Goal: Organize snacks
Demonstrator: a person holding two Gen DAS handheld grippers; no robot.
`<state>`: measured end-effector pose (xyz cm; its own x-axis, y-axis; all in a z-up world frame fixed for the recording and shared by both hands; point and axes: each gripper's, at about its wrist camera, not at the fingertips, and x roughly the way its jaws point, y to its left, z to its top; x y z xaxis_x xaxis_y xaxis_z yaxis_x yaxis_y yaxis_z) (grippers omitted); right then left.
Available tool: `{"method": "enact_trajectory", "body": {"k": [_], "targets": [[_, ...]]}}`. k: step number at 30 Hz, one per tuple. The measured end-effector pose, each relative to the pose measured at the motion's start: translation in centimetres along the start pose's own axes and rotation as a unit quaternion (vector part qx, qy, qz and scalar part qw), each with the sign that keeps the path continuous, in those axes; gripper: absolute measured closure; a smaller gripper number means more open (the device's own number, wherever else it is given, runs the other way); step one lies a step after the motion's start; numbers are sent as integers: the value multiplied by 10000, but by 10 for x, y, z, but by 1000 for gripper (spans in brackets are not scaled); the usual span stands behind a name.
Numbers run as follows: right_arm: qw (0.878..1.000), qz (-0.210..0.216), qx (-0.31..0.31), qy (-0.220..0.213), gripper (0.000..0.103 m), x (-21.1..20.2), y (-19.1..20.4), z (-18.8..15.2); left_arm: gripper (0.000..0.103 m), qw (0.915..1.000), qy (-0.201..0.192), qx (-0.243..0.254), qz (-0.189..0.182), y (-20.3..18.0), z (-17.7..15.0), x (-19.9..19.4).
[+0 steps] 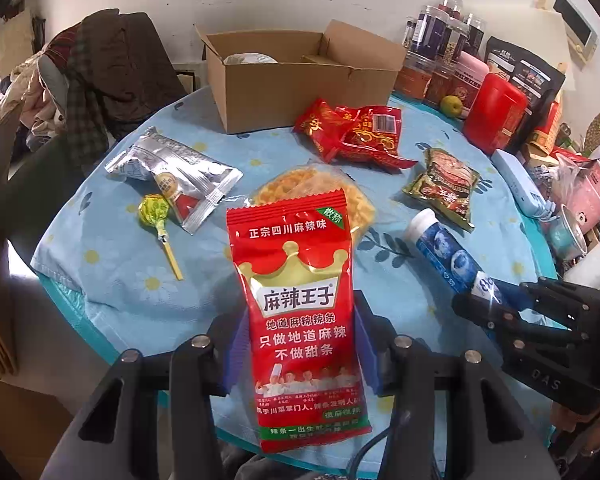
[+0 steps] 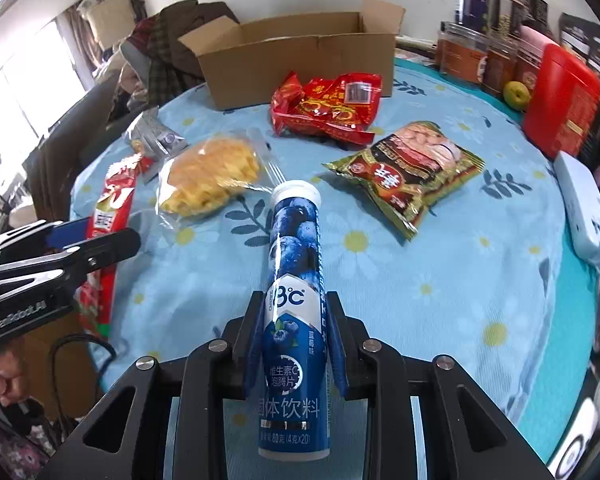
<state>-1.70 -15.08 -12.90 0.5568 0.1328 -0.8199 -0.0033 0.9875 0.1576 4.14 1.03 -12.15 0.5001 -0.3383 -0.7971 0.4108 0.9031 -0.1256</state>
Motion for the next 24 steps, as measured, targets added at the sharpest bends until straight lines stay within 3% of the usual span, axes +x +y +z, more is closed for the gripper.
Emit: {"method": "enact_trajectory", "body": {"k": [11, 24], "targets": [[9993, 142, -23, -351, 75, -33, 4, 3, 57, 9987, -300, 299, -269, -19, 14, -18], [9922, 237, -429, -1146, 75, -75, 17, 53, 57, 9906, -1118, 499, -615, -36, 61, -58]]}}
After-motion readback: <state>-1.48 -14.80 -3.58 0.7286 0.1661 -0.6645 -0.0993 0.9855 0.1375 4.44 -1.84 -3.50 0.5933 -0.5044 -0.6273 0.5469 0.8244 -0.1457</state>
